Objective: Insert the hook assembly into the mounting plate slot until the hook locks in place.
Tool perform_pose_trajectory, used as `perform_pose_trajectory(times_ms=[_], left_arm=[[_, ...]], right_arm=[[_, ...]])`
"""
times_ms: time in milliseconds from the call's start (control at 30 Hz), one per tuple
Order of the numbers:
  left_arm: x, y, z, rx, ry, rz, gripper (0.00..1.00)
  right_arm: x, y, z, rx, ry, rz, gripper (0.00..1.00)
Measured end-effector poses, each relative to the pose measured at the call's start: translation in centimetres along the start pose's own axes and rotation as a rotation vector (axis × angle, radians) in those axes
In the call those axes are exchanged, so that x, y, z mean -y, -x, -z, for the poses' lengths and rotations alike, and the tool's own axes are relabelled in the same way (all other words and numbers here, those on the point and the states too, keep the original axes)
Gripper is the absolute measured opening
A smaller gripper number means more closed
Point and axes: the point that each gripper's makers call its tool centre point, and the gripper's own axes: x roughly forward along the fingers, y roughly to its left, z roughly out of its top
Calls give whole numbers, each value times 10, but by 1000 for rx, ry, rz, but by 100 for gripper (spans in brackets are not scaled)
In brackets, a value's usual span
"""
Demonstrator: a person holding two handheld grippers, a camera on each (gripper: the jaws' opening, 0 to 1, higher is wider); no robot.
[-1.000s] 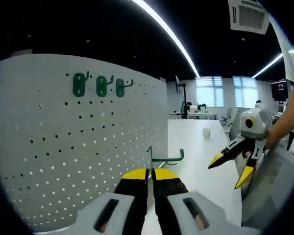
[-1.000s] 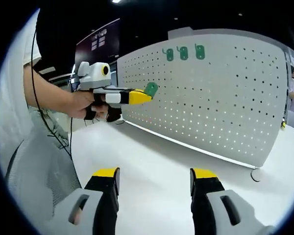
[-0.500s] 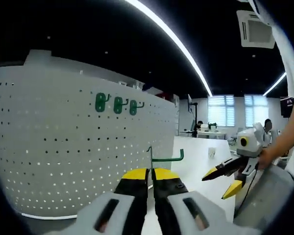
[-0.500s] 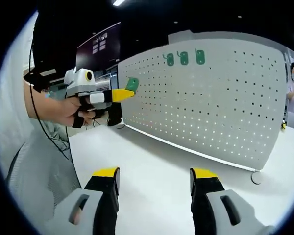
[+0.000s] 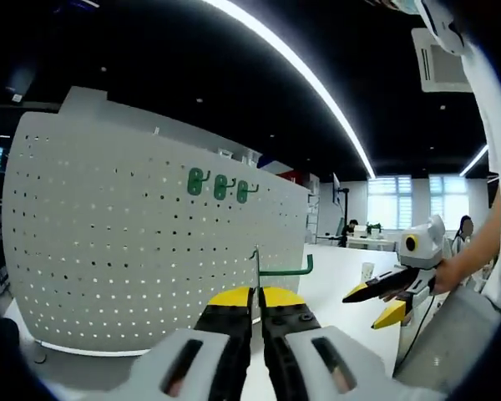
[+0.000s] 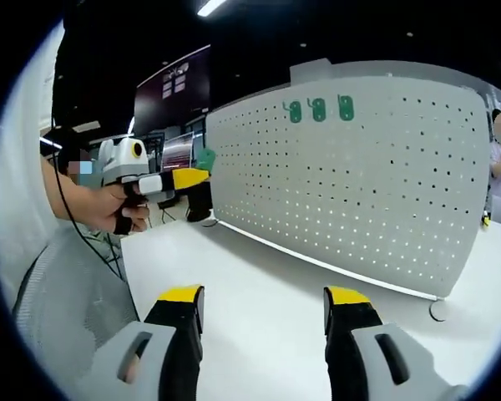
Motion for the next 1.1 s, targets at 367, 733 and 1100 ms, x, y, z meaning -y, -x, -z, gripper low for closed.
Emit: perform_pose_trajectory(times_ms=[367, 733, 1100], left_arm=[[3, -5, -1, 6, -3, 5, 2], [3, -6, -3, 2, -15, 0, 2], [7, -11, -2, -17, -42, 3, 2]], right_arm=[[-10, 11, -43, 212, -18, -43, 50], [-12, 20, -64, 316, -62, -63, 51], [-21, 13, -85, 349, -58, -98, 43]])
